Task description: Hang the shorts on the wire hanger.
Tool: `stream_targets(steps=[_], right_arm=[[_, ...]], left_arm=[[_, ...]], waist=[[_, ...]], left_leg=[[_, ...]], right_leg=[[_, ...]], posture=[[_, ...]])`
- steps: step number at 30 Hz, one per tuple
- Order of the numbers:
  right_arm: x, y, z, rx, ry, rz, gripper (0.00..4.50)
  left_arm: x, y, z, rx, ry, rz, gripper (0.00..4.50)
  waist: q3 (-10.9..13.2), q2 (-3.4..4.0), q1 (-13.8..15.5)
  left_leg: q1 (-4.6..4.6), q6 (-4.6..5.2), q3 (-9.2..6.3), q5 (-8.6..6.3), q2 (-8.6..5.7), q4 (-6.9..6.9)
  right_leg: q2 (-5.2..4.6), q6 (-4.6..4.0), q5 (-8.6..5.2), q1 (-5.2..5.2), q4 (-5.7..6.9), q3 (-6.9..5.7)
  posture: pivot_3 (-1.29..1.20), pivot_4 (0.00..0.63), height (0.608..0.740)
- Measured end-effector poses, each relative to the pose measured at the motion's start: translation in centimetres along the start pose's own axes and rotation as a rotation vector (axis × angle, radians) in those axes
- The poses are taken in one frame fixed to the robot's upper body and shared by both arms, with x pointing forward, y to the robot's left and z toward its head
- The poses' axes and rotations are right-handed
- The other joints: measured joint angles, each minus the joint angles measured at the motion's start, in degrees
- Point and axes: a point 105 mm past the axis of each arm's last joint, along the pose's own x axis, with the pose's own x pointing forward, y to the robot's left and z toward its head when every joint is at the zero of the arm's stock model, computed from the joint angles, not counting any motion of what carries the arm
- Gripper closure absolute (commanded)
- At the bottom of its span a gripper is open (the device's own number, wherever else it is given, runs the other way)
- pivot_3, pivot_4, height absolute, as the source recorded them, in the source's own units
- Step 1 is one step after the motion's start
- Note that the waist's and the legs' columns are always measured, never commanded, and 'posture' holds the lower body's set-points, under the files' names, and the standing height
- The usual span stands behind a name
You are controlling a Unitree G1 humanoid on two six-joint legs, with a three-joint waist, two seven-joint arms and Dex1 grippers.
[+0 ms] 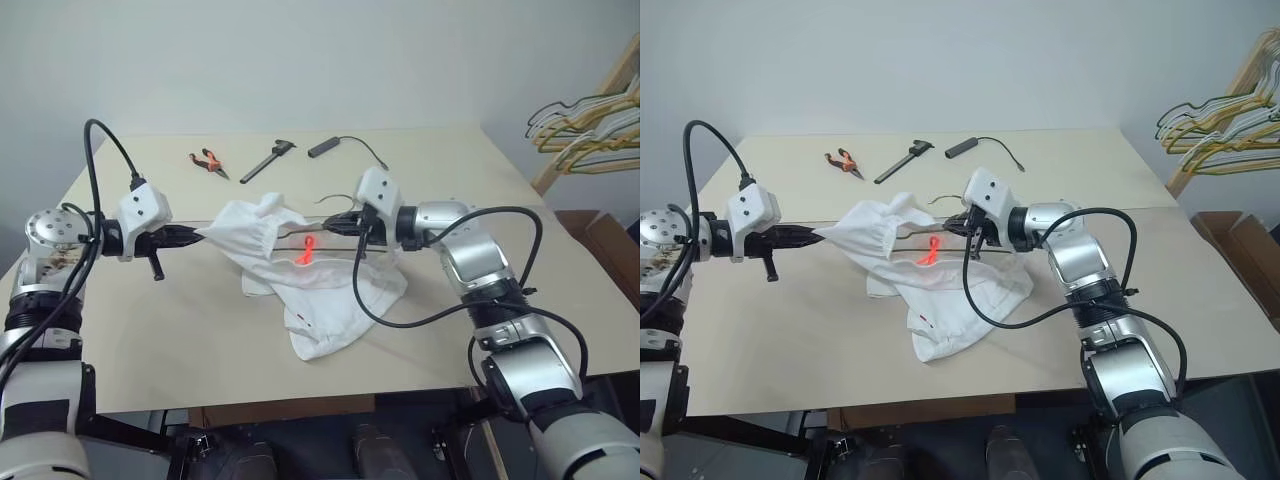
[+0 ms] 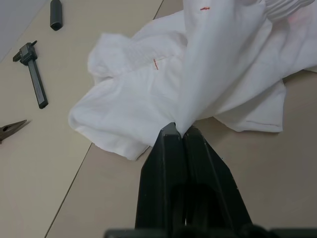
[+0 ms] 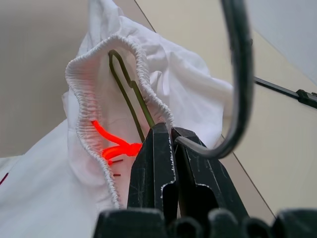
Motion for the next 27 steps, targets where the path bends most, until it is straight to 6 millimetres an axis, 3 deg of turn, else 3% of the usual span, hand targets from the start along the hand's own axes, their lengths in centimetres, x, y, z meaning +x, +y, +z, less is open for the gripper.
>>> stream_targets(steps=[16,24,27], right_arm=[[-1.9,-0.1,-1.0,-0.031,0.092,-0.044,4.50],[-1.8,0.0,-0.6,-0.024,0.092,-0.042,4.50],[-1.8,0.0,-0.1,-0.033,0.084,-0.039,4.50]], left_arm=[[-0.4,0.8,-0.2,-0.009,0.002,0.069,4.47],[2.0,-1.8,1.8,0.036,-0.091,-0.056,4.47],[2.6,-2.2,2.3,0.047,-0.105,-0.082,3.89]], waist=[[0.0,0.00,0.0],[0.0,0.00,0.1],[0.0,0.00,0.0]], left_leg=[[0.03,0.00,0.01,0.00,0.01,0.00],[0.00,0.00,0.00,0.00,0.00,0.00],[0.02,-0.01,0.01,0.01,0.00,0.00]], right_leg=[[0.01,0.00,0.00,0.00,-0.04,0.00],[0.00,0.00,0.00,0.00,-0.06,0.00],[0.00,0.00,0.00,0.00,-0.04,0.00]], posture=[[0.00,0.031,0.740],[-0.01,0.025,0.740],[-0.01,0.022,0.740]])
